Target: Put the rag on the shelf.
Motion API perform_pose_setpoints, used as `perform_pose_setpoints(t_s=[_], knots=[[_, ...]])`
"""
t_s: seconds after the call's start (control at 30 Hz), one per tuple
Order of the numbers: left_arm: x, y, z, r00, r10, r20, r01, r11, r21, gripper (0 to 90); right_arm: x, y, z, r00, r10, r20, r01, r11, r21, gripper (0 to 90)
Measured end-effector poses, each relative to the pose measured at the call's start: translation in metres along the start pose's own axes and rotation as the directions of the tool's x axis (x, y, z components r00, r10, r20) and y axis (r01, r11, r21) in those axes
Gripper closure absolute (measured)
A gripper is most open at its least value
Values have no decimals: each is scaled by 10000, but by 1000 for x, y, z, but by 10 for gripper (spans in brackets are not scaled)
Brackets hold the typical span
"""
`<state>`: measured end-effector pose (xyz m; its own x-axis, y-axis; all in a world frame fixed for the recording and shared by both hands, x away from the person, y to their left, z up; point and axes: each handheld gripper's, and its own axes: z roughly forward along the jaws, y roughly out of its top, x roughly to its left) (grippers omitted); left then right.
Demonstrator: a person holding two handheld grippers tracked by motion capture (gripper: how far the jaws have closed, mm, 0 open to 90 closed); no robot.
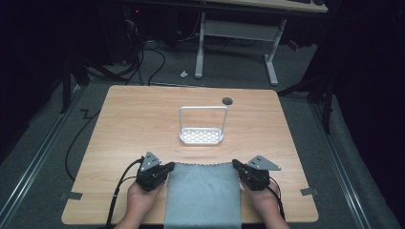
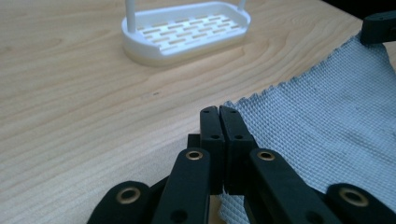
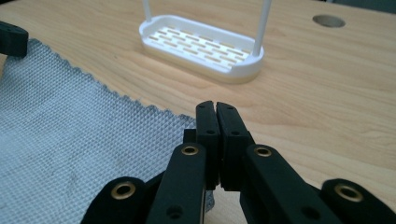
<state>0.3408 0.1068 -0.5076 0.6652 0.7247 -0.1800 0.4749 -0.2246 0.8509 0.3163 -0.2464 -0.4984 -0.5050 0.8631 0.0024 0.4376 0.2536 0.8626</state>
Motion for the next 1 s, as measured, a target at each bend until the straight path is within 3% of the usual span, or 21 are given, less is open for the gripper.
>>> perform_pose_setpoints(t_s=[0.33, 0.73, 1.0], knots=[[-10, 22, -19, 9981, 594, -186, -612, 9909, -1200, 887, 3, 17, -17, 9998, 5, 200, 16, 9945, -1045, 896], [-8, 53, -27, 9975, 578, -405, -649, 9762, -2068, 888, -2, 51, -31, 9985, -101, 547, 216, 9766, -2140, 897], [-8, 75, -32, 9969, 611, -497, -711, 9693, -2355, 888, -8, 78, -43, 9982, -142, 580, 293, 9624, -2700, 897]])
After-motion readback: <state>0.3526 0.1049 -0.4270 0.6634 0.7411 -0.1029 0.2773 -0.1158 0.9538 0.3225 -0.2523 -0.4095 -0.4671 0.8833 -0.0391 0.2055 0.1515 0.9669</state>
